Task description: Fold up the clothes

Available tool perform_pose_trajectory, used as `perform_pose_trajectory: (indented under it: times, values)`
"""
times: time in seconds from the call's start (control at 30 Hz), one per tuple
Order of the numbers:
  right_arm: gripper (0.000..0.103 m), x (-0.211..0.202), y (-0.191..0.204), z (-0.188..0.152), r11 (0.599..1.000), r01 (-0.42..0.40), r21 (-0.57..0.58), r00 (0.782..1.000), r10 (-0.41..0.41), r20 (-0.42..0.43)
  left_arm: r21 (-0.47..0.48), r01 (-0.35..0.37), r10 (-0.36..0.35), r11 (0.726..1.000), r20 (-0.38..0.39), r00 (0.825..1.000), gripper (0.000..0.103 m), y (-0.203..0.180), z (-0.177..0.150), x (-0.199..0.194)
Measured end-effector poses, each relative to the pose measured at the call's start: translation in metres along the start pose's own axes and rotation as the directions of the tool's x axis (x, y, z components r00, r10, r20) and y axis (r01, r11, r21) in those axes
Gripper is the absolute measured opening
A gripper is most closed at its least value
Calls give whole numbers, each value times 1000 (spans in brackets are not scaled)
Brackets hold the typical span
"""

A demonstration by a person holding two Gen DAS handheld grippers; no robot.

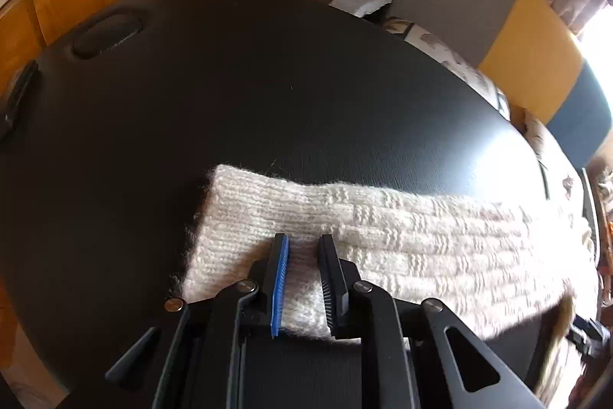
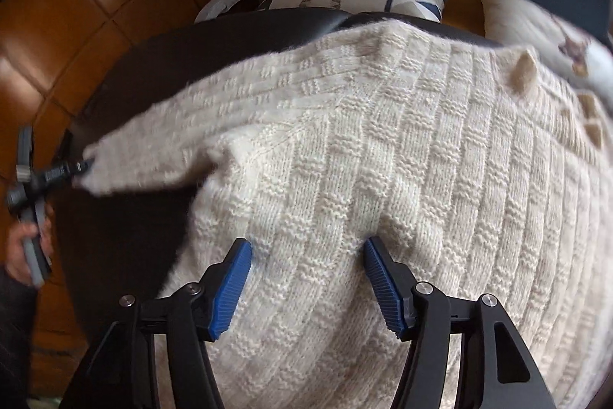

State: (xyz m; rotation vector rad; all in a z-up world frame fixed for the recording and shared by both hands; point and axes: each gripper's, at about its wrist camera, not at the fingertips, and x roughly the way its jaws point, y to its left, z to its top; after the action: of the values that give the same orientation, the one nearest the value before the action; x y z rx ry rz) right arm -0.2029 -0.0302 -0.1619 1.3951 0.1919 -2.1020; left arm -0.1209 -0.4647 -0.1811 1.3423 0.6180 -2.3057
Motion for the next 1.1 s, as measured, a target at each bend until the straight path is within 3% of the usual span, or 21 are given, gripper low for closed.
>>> perform_pose_trajectory:
  times: [0.13,0.27,0.33,0.4,0.47,0.57,0.63,0.7,0.77,0.83,0.93,1.03,1.1]
  values:
    - [69,-1,5,-4,999,7,-32,1000,-7,2,42,-95,96,995,-20,995,17,-17,25,8]
    - [68,-9,-2,-2,998,-37,-41,999,37,-19,11,-196,196,981,-6,981,17,-26,48,-1]
    - [68,-21,-6,4,999,-33,-41,999,33,10,-24,-131,132,991,65,989,14,-36,47,-27]
    - [68,-34,-13,11,999,-29,-33,998,30,47,-16,57,-56,998,78,995,14,-57,34,-46]
    - [68,-42,-24,23,1000,-18,-13,997,19,78,44,279,-280,959,14,960,15,-93,11,-53]
    - [68,-39,-37,52,1000,18,4,995,-19,100,177,474,-462,863,-108,881,15,-159,-33,-51]
    - [68,-33,-43,67,999,44,8,994,-45,98,230,558,-529,797,-180,829,18,-199,-59,-46]
    - [68,-26,-48,81,998,66,5,994,-66,88,283,592,-554,754,-209,806,19,-229,-78,-43]
    - [68,-19,-52,90,997,80,-7,995,-79,68,313,604,-568,733,-208,796,22,-250,-89,-40]
    - [68,-12,-55,97,995,99,-18,994,-98,52,333,590,-556,735,-201,806,25,-263,-93,-37]
    - [68,0,-60,105,992,126,-24,992,-125,28,381,535,-499,754,-199,844,25,-282,-100,-32]
    - [68,12,-64,109,989,145,-23,989,-145,12,382,546,-501,746,-220,837,25,-290,-100,-28]
    - [68,18,-67,110,989,150,-16,989,-150,8,367,519,-466,772,-228,855,21,-289,-103,-21]
